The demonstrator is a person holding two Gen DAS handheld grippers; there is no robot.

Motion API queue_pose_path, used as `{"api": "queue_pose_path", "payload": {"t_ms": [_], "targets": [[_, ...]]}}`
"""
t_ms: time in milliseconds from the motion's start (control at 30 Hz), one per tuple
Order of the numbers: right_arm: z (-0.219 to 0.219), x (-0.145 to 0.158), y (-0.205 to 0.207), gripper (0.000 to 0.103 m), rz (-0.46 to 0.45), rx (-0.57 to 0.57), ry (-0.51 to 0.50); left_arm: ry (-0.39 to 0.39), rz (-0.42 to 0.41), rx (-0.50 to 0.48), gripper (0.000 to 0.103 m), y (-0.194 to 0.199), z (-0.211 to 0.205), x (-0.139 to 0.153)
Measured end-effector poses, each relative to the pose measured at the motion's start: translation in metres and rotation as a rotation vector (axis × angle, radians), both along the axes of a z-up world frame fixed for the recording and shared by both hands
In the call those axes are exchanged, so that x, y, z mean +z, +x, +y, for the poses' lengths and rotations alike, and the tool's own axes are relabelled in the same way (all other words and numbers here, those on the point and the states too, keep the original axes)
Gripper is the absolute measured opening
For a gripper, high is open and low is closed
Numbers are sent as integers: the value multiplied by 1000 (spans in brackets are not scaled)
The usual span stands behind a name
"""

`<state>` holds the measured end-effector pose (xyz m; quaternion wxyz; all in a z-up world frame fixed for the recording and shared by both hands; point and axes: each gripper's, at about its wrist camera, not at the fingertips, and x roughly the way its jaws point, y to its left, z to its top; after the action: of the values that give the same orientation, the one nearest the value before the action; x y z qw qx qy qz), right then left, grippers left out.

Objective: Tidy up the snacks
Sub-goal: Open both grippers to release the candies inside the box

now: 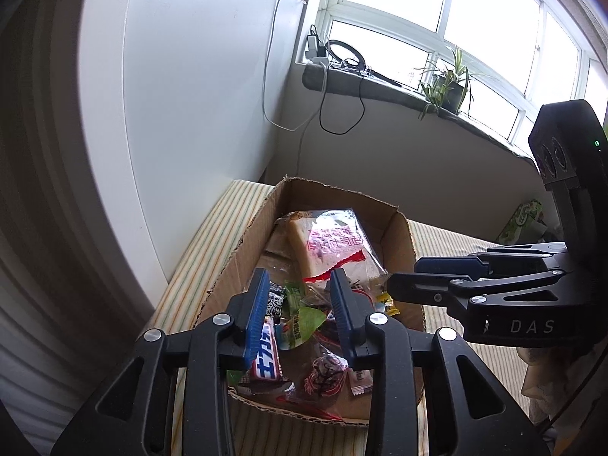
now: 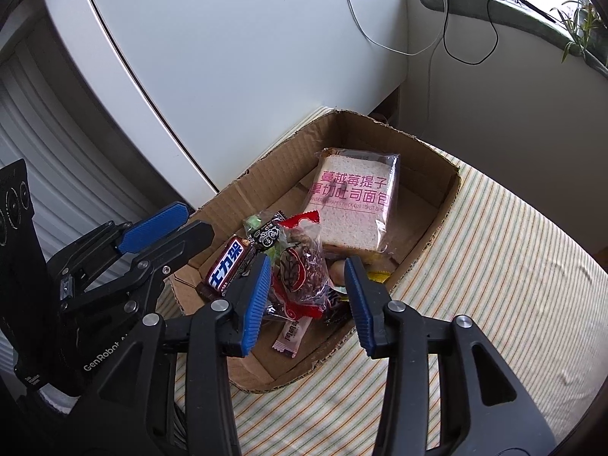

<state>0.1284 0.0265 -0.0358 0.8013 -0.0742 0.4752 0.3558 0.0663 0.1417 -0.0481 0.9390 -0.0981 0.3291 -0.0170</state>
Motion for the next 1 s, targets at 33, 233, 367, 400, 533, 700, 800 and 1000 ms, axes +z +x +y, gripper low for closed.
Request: {"api": "queue_pose_path", "payload": {"t_ms": [33, 233, 367, 400, 533, 700, 800, 1000], "targets": [[-1, 1, -2, 42, -7, 0, 0, 3, -3, 1, 32, -1, -1, 1], [-13, 9, -14, 53, -49, -11, 18, 12, -24, 10, 37, -11, -7, 9], [-24, 16, -23, 55, -91, -25, 27, 19, -45, 12, 44, -20, -12, 14], [-27, 16, -26, 55, -98, -28, 29, 20, -49, 14, 44, -22, -13, 15], [-38, 19, -36, 62, -126, -47, 41, 20, -63, 21, 55, -31, -16, 18], [-52, 25, -55, 70, -208, -80, 28, 43, -80, 39, 62, -43, -21, 24], [-62, 29, -69, 82, -259, -112, 33, 42, -92, 66, 74, -53, -23, 27], [-80, 32, -92, 88, -326, -172, 33, 76, -102, 112, 79, -72, -30, 30]]}}
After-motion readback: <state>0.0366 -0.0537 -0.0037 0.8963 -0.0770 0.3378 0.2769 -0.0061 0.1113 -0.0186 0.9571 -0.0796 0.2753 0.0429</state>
